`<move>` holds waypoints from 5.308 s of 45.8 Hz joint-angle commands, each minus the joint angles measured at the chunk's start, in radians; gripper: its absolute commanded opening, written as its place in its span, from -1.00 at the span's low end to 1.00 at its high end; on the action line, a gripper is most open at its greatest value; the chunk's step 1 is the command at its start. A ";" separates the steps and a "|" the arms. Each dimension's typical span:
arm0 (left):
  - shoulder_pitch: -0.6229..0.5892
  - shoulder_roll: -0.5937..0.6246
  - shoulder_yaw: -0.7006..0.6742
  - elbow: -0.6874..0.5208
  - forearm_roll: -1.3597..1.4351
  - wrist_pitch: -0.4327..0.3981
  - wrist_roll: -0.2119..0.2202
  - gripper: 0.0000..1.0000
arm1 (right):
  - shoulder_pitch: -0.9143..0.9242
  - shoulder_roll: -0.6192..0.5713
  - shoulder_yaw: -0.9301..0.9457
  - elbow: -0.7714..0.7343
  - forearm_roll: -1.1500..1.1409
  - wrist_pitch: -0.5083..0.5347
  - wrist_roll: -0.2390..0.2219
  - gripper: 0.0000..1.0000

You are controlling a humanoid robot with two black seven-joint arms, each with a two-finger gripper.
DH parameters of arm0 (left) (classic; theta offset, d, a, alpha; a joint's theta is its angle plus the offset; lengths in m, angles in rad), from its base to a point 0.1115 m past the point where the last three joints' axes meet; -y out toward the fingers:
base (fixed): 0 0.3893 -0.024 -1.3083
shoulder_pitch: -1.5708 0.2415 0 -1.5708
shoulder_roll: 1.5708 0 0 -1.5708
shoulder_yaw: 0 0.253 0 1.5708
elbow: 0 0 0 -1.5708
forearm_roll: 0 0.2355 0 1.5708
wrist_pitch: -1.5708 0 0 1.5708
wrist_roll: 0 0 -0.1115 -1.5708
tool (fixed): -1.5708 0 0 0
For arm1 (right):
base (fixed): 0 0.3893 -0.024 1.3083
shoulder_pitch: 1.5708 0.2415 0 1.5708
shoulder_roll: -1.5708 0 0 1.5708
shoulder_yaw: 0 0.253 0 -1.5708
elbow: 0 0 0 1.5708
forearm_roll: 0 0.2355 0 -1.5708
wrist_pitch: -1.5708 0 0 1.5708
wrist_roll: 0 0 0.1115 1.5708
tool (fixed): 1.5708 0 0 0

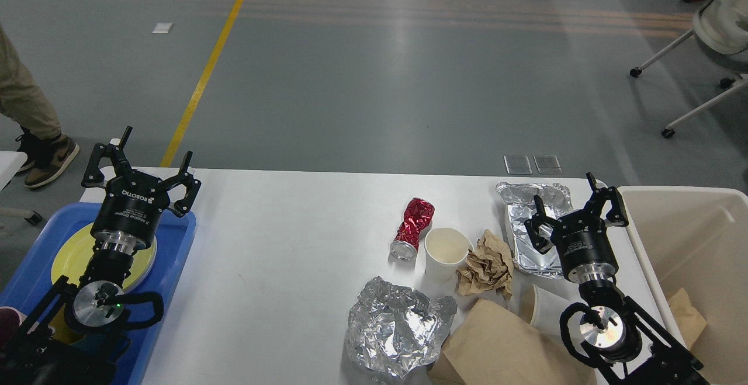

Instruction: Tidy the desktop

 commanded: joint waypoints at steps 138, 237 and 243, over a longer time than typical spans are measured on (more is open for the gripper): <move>-0.110 -0.092 0.017 0.352 -0.111 -0.219 0.024 0.93 | 0.000 0.000 0.000 -0.001 0.000 0.000 0.000 1.00; -0.110 -0.092 0.017 0.352 -0.111 -0.219 0.024 0.93 | 0.273 -0.386 -0.366 -0.047 0.024 0.078 -0.161 1.00; -0.110 -0.092 0.017 0.352 -0.111 -0.219 0.024 0.93 | 0.517 -0.575 -0.806 -0.045 0.035 0.198 -0.163 1.00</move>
